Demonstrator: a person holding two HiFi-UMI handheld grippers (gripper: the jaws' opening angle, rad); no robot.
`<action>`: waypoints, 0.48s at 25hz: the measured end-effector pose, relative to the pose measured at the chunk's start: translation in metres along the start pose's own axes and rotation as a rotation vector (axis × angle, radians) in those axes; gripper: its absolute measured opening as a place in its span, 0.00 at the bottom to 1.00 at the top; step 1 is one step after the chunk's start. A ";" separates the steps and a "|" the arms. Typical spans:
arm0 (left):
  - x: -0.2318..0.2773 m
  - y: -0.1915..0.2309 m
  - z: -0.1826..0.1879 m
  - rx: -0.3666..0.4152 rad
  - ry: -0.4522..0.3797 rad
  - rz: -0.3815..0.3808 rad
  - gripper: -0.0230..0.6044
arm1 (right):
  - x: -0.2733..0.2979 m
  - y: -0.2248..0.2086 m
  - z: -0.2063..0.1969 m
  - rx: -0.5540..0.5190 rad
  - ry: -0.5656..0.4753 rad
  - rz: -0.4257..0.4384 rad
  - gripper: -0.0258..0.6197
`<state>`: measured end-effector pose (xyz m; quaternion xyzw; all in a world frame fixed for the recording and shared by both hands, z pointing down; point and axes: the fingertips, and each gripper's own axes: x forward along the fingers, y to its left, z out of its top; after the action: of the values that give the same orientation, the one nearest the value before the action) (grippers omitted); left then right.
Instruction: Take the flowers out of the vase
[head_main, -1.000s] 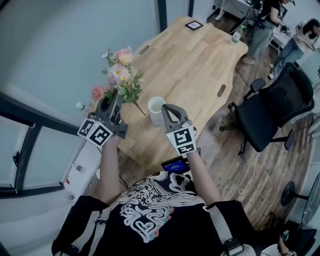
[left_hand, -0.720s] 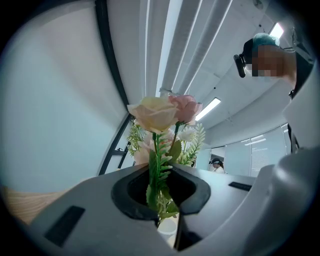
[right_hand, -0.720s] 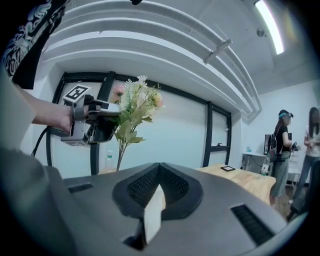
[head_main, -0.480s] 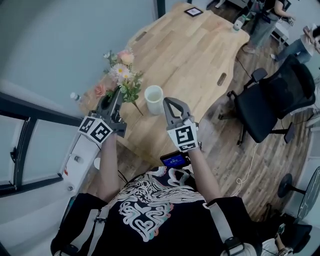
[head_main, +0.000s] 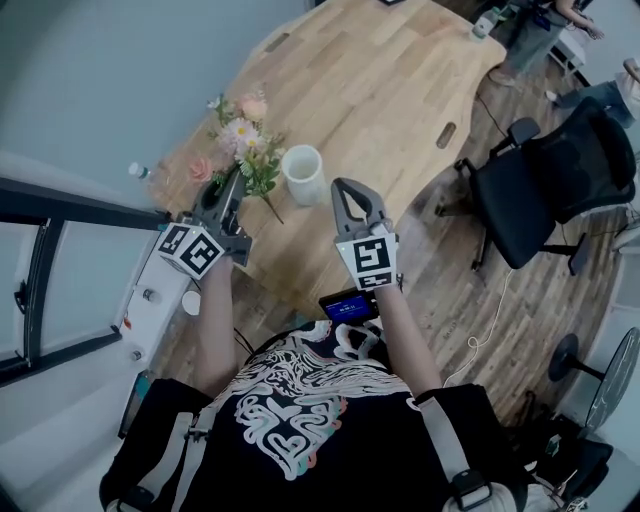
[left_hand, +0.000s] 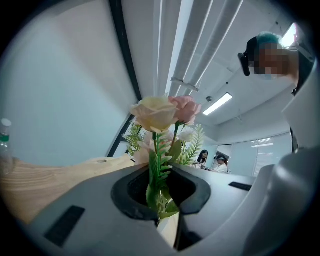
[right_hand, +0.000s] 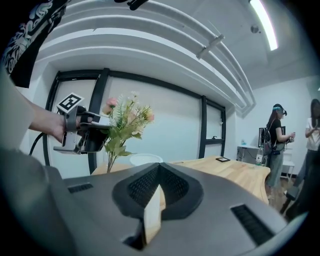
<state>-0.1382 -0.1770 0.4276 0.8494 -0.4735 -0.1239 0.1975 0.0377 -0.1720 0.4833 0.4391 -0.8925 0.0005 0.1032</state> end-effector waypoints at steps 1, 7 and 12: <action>-0.002 0.002 -0.005 -0.008 0.004 0.007 0.12 | 0.000 0.000 -0.005 0.001 0.011 0.000 0.05; -0.017 0.012 -0.039 -0.047 0.033 0.056 0.12 | -0.010 0.001 -0.028 0.013 0.051 0.019 0.05; -0.026 0.025 -0.067 -0.085 0.071 0.095 0.12 | -0.011 0.004 -0.043 0.036 0.075 0.028 0.05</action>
<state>-0.1442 -0.1527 0.4992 0.8206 -0.5004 -0.1041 0.2555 0.0491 -0.1571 0.5237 0.4282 -0.8938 0.0342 0.1288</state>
